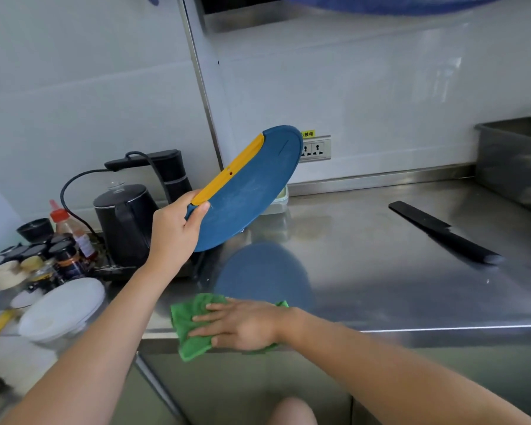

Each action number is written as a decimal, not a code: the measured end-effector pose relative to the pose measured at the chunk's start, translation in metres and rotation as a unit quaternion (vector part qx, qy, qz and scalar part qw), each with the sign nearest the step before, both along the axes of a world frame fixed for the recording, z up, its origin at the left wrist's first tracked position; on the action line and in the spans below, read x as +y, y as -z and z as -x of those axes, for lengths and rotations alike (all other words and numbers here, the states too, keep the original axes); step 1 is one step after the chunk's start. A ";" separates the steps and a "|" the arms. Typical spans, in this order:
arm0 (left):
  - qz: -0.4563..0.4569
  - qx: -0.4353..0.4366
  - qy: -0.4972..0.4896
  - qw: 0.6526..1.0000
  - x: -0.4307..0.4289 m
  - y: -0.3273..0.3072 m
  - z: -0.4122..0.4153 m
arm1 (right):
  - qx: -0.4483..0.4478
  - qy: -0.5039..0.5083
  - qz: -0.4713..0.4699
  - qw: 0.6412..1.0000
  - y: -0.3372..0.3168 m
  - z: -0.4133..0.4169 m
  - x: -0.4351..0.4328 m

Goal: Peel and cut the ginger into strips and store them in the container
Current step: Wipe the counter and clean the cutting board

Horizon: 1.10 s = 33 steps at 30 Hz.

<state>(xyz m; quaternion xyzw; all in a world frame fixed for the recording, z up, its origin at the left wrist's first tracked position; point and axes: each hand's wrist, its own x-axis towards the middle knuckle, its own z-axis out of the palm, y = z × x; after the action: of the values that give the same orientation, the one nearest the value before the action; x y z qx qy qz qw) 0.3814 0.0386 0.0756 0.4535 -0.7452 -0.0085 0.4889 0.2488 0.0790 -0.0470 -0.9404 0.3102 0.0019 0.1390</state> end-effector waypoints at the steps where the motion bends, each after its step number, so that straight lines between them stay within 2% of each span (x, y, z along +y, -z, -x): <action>1: 0.002 0.000 -0.001 1.000 0.003 0.001 0.001 | -0.003 -0.012 0.006 1.000 0.001 0.012 0.009; 4: -0.003 0.014 0.000 1.000 0.007 0.008 0.006 | -0.014 0.011 0.001 1.000 0.000 0.070 0.023; 6: -0.009 0.017 0.005 1.000 0.008 0.017 0.009 | 0.001 0.118 0.000 0.993 0.001 0.123 0.013; 8: -0.014 0.023 0.009 1.000 0.009 0.024 0.012 | 0.055 0.288 0.032 0.956 0.005 0.180 -0.006; 10: -0.012 0.029 0.008 0.999 0.009 0.026 0.015 | 0.092 0.430 0.055 0.896 0.008 0.220 -0.023; 12: -0.011 0.032 0.010 0.999 0.007 0.026 0.015 | 0.085 0.486 0.035 0.869 0.010 0.227 -0.039; 14: -0.017 0.039 0.007 0.999 0.003 0.024 0.013 | 0.068 0.473 0.032 0.878 0.006 0.205 -0.052; 18: -0.023 0.055 -0.003 0.998 -0.005 0.021 0.006 | 0.043 0.338 0.061 0.938 0.006 0.117 -0.071; 22: -0.018 0.048 -0.009 0.999 -0.008 0.016 0.004 | 0.029 0.279 0.022 0.959 0.004 0.035 -0.082; 26: -0.008 0.039 0.000 0.999 -0.010 0.011 0.003 | 0.031 0.192 -0.001 0.981 0.003 0.001 -0.085; 29: -0.013 0.039 0.004 0.999 -0.011 0.011 0.003 | -0.060 0.096 -0.088 0.990 0.000 -0.003 -0.067; 33: -0.021 0.037 0.004 0.999 -0.008 0.012 0.004 | -0.171 0.034 -0.270 0.947 -0.010 0.029 -0.016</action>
<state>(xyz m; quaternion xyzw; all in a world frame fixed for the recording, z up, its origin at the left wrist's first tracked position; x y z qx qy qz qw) 0.3774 0.0306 0.0638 0.4605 -0.7279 -0.0428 0.5063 0.2198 0.0626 -0.0368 -0.8427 0.3014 -0.0802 0.4389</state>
